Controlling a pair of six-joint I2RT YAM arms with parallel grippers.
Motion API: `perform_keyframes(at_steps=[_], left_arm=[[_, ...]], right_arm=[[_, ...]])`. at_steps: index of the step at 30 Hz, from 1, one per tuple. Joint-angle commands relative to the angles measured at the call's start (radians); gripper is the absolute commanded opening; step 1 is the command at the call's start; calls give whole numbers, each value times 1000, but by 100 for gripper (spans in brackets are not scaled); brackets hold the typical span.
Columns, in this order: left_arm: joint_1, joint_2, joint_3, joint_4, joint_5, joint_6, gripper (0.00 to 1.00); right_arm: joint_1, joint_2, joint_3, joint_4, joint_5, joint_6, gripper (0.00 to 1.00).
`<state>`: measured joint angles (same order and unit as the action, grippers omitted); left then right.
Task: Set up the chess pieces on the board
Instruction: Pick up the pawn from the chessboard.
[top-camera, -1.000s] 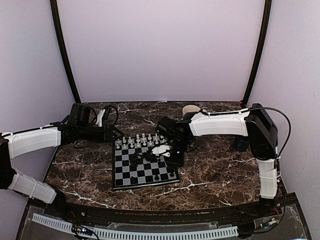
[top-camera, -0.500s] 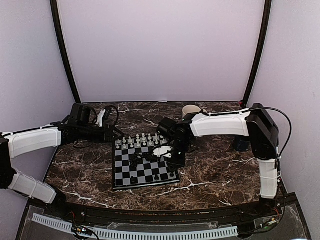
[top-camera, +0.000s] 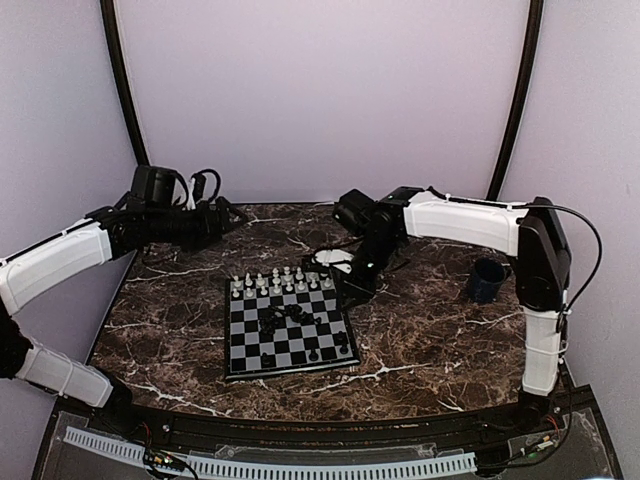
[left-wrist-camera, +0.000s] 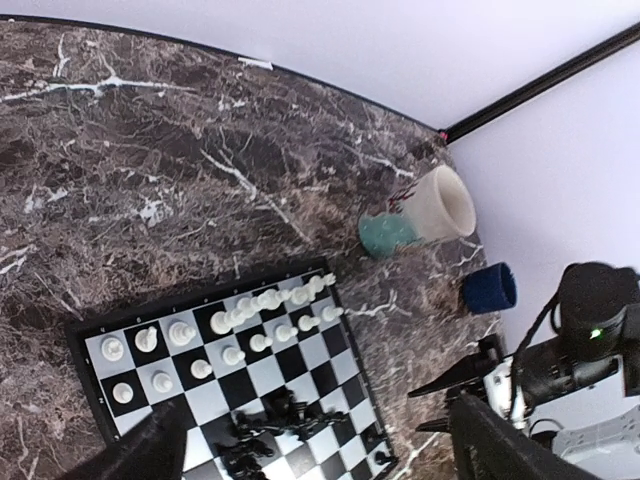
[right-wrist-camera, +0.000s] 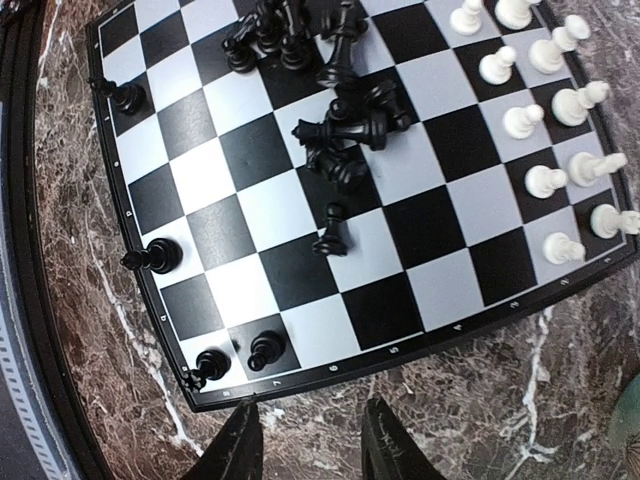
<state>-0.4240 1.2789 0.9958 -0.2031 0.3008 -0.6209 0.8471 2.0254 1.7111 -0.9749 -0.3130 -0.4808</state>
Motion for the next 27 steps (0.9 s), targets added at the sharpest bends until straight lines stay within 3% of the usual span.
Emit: perform_keyframes(at_steps=[1, 7, 13, 19, 27], left_arm=[[-10, -15, 186, -155, -54, -245, 98], [-48, 14, 351, -133, 26, -435, 99], [-67, 11, 422, -83, 60, -548, 99], [-79, 87, 612, -131, 96, -533, 99], [-78, 155, 626, 15, 198, -564, 99]], right_arm=[[-16, -57, -15, 24, -43, 33, 35], [-23, -55, -1, 37, -9, 47, 36], [-36, -54, 34, 50, 19, 59, 36], [-38, -29, 49, 52, 41, 62, 36], [-38, -19, 59, 46, 54, 62, 36]])
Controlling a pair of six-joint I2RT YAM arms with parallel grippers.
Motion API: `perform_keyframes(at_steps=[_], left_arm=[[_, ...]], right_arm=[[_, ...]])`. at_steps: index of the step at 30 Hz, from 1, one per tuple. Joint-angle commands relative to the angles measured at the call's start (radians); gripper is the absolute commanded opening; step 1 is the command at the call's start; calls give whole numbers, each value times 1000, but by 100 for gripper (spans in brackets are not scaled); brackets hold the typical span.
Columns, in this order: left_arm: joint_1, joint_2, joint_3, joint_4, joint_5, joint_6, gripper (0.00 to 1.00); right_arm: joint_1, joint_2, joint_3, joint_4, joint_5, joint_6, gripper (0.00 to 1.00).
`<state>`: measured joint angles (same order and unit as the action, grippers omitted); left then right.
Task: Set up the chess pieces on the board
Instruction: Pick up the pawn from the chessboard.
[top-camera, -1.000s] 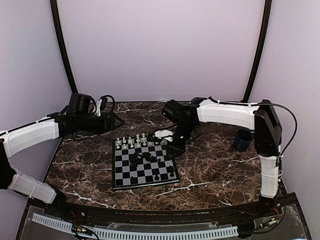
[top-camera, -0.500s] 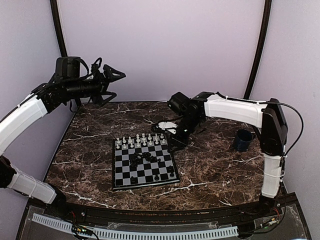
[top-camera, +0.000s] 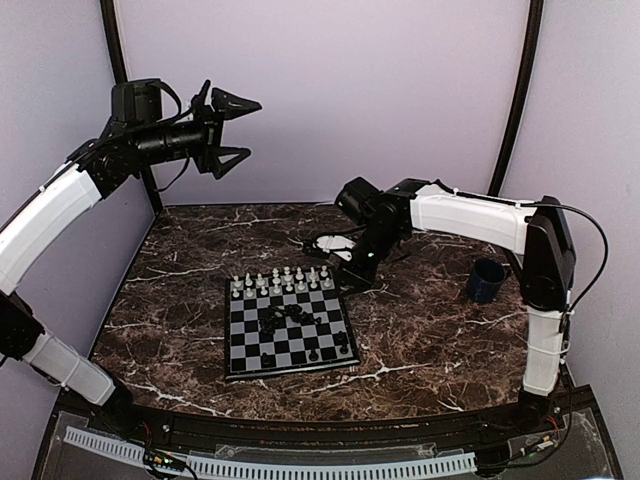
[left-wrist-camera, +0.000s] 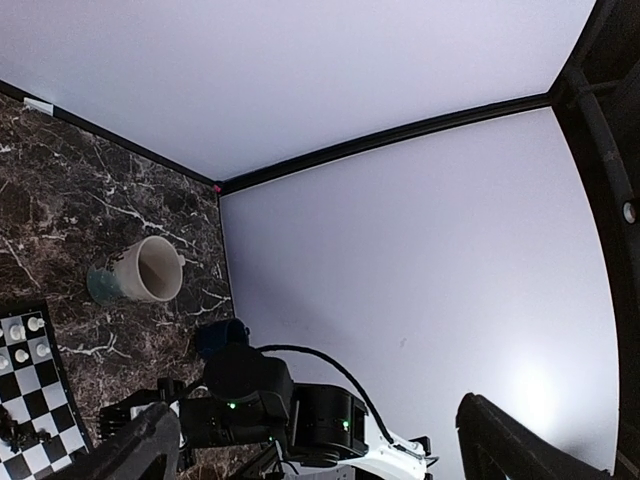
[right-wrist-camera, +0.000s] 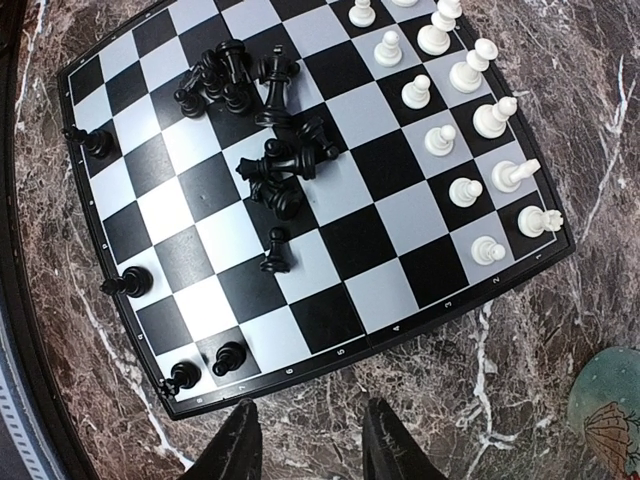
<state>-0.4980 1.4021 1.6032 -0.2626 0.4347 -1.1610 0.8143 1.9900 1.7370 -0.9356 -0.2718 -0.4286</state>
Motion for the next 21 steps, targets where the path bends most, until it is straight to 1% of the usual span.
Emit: perform_keyframes(at_steps=[1, 5, 7, 8, 10, 12, 14, 17, 19, 21], left_arm=[[-4, 37, 17, 95, 78, -22, 99], [-8, 42, 36, 113, 77, 43, 99], [-15, 51, 50, 131, 84, 139, 99], [-21, 53, 54, 110, 71, 205, 99], [-26, 47, 19, 101, 64, 405, 99], [-26, 29, -62, 56, 30, 604, 99], [-26, 11, -168, 55, 66, 807, 99], [-24, 7, -264, -27, -89, 970, 99], [-24, 0, -322, -37, -195, 1075, 99], [-19, -11, -376, -13, -302, 1165, 99]], right_arm=[[-5, 15, 36, 6, 12, 10, 36], [-6, 12, 34, 8, 11, 10, 36], [-5, 10, 35, 12, 6, 11, 36], [-5, 11, 42, 13, 1, 11, 36], [-6, 13, 59, 11, -7, 11, 36], [-6, 12, 78, 11, -10, 6, 36], [-5, 5, 90, 12, -18, 1, 36], [-5, -4, 80, 30, -41, 3, 38], [-2, -3, 63, 41, -53, 7, 38], [0, -3, 33, 70, -57, 19, 38]])
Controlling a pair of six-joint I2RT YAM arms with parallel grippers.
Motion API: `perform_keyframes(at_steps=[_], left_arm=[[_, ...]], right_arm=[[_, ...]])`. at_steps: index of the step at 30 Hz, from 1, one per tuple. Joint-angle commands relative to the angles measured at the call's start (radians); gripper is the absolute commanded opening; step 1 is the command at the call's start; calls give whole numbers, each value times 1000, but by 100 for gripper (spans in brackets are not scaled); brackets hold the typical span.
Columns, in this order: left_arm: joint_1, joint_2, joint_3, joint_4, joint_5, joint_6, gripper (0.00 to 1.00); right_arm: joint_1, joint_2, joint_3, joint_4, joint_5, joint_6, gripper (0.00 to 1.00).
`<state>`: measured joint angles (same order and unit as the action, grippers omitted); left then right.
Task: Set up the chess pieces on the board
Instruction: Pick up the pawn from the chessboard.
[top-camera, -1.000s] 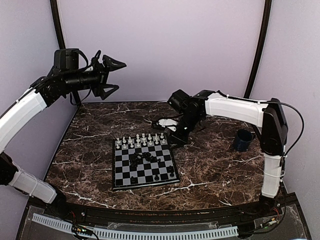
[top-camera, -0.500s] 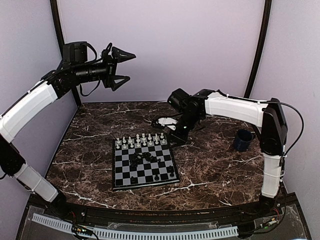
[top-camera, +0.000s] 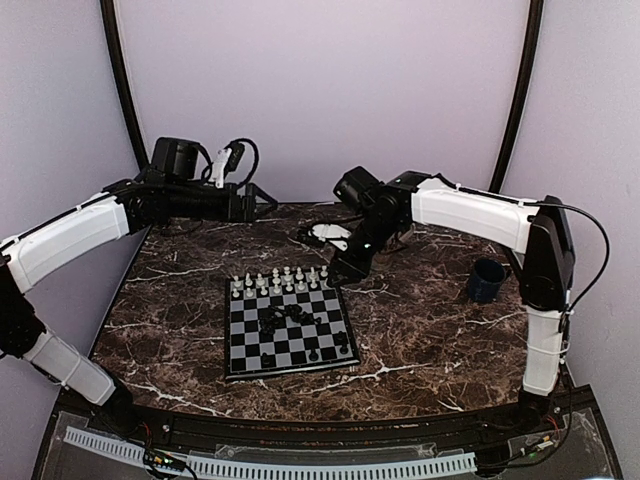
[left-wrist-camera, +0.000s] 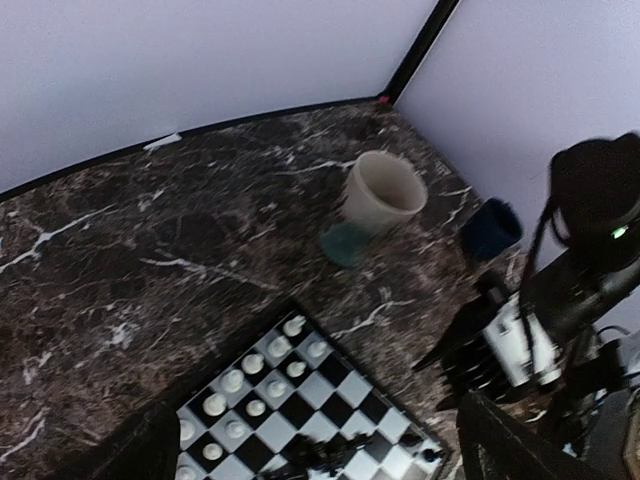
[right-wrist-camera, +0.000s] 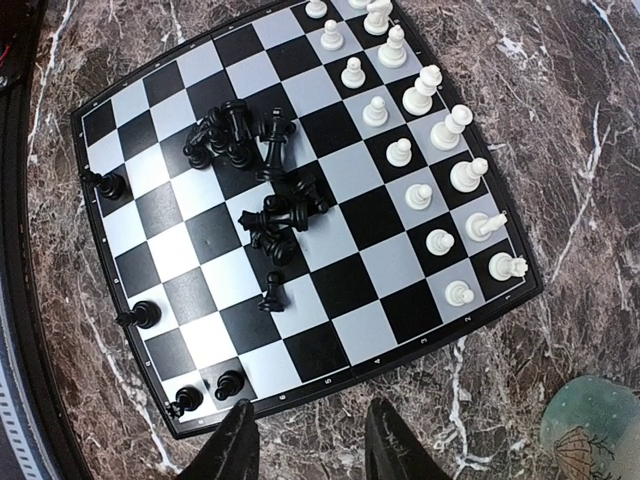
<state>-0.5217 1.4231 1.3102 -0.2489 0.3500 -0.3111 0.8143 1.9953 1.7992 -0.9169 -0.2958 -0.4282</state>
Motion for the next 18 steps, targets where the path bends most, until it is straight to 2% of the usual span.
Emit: perform_keyframes(at_steps=[1, 4, 6, 7, 9, 11, 12, 15, 18], left_arm=[[5, -42, -117, -5, -271, 344, 99], [11, -87, -174, 82, -518, 382, 99], [36, -92, -207, 131, -753, 244, 99], [56, -83, -205, 103, -776, 212, 99], [101, -64, -187, 57, -600, 247, 99], [117, -56, -178, 28, -548, 197, 99], [119, -59, -182, 29, -512, 192, 96], [119, -88, -213, 38, -444, 167, 78], [120, -118, -243, 47, -388, 129, 72]], right_arm=[[4, -7, -44, 66, -33, 25, 38], [31, 18, -66, 73, -6, 24, 38], [51, 29, -97, 88, 37, 20, 38], [60, 33, -111, 102, 56, 18, 38], [78, 41, -130, 118, 92, 15, 38], [88, 54, -134, 121, 113, 10, 38], [90, 61, -134, 122, 121, 7, 38], [96, 84, -133, 131, 138, 4, 38], [103, 113, -110, 119, 142, 3, 39]])
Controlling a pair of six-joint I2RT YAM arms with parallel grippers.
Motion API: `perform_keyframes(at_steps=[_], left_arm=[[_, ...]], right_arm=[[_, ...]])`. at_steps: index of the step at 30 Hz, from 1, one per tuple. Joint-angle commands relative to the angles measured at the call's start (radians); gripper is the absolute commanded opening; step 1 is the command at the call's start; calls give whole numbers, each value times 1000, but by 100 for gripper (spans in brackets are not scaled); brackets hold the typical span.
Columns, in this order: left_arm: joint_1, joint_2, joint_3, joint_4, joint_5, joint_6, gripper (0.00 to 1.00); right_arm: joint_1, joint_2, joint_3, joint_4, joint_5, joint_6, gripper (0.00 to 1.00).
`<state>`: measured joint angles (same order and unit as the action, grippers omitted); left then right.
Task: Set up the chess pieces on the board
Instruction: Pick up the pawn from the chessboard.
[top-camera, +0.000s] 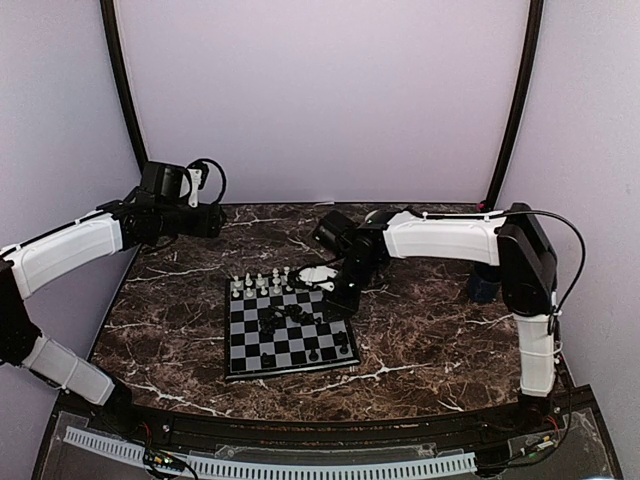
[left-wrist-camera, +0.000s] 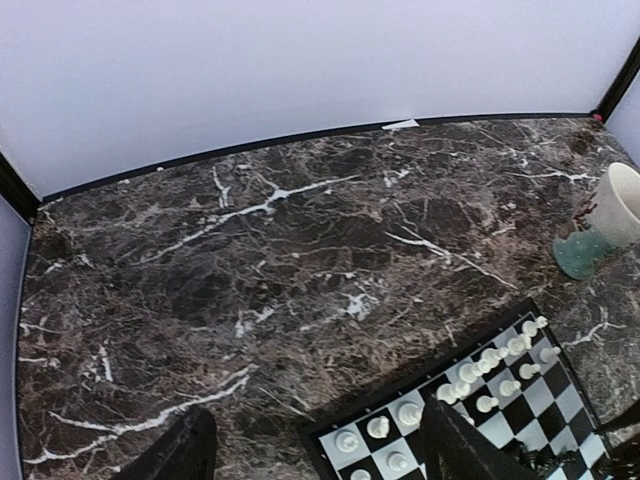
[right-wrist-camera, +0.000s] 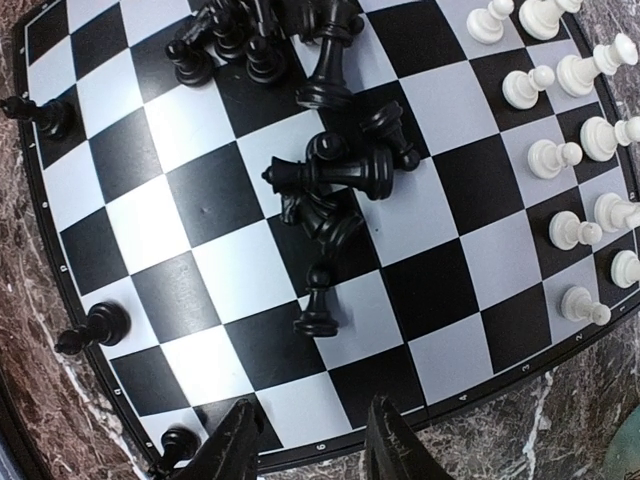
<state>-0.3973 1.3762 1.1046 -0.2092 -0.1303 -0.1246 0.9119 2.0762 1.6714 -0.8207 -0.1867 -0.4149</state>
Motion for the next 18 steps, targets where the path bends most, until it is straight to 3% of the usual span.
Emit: perform_keyframes(at_steps=[1, 6, 18], left_arm=[[-5, -78, -43, 6, 106, -72, 72], [-5, -82, -42, -26, 125, -108, 76], [-5, -85, -63, -36, 174, -135, 75]], right_arm=[[7, 40, 26, 21, 31, -11, 39], [21, 83, 77, 5, 28, -13, 39], [37, 154, 140, -21, 10, -7, 38]])
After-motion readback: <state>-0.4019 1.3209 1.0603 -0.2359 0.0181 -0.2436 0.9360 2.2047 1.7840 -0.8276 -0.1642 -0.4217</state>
